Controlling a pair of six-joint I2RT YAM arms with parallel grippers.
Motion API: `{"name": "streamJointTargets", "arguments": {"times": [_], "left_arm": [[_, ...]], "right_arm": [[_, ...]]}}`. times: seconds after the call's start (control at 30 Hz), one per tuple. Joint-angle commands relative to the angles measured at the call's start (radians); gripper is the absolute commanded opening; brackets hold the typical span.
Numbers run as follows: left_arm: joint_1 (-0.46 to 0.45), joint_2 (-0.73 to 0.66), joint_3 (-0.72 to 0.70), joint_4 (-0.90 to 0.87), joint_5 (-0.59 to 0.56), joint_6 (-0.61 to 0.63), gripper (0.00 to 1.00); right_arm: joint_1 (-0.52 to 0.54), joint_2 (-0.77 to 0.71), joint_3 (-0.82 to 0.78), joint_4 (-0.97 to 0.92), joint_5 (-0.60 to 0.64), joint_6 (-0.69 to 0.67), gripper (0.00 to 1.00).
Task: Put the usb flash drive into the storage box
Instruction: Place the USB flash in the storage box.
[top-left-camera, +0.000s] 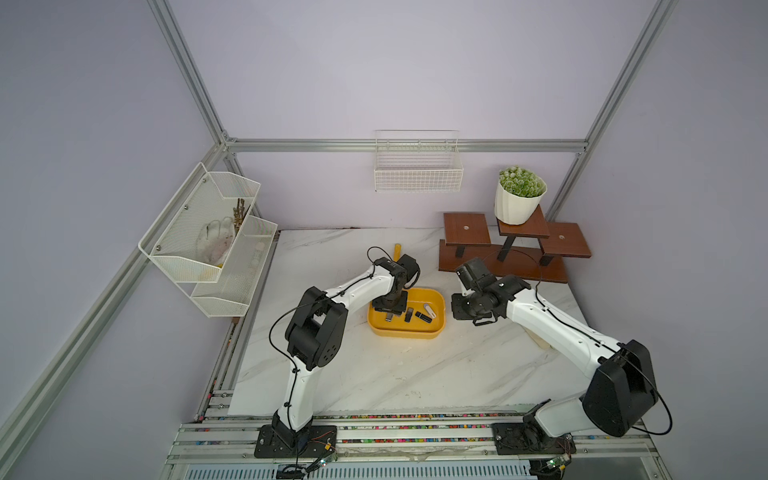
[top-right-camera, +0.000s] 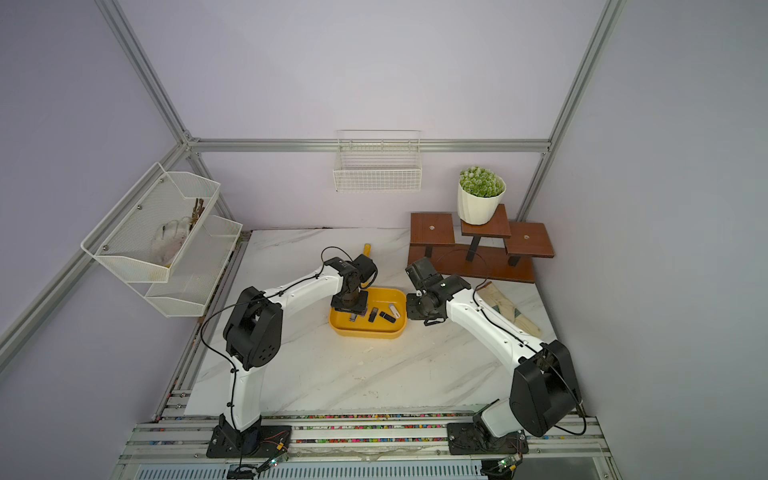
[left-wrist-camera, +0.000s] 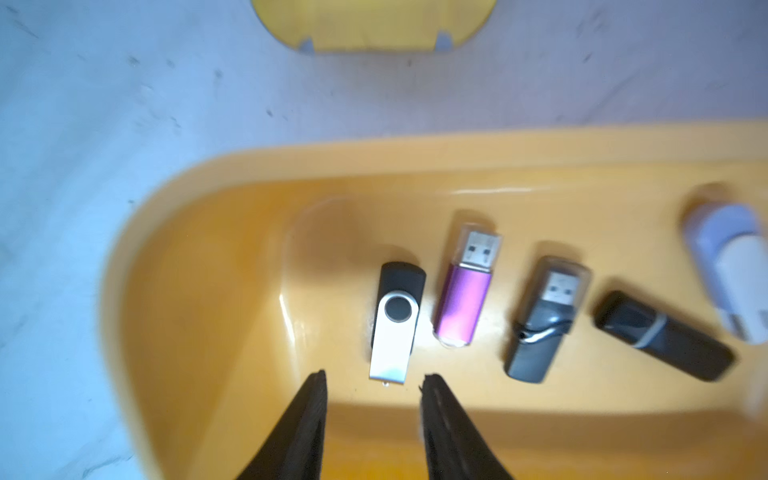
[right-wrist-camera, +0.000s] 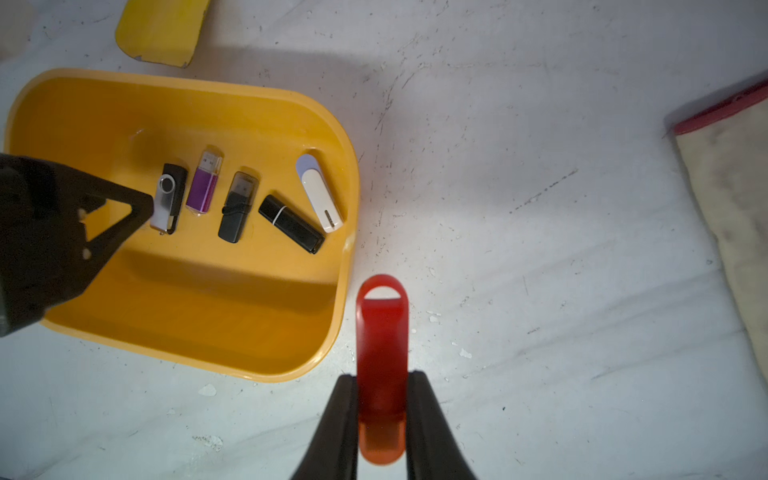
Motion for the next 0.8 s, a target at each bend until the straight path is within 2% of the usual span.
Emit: {"name": "streamJointTargets", "arguments": {"times": [0.0,0.1,0.2,0.47,0.63,0.77], "left_arm": [[0.011,-0.116,0.121,-0.074,-0.079,0.036,0.44],[0.028,-0.159,0.163,-0.131,-0.125,0.044,0.45],[0.071,-0.221,0.143,-0.17,-0.157,0.045,0.49],[0.221,-0.422,-0.083,-0.142,-0.174,0.038,0.59],[0.263,-0.51,-0.197,-0.111,-0.176,0.027,0.66],[0.28,-0.564,-0.266,-0.1,-0.181,0.019,0.72]], "right_arm": [[-0.004,0.008,0.026,0.025,-0.047,-0.012,0.0],[0.004,0.017,0.02,0.056,-0.08,-0.014,0.0],[0.033,0.05,0.037,0.075,-0.095,-0.015,0.0],[0.189,0.263,0.221,0.114,-0.114,-0.013,0.0],[0.231,0.399,0.28,0.257,-0.222,0.038,0.0],[0.268,0.506,0.372,0.269,-0.213,0.05,0.0]]}}
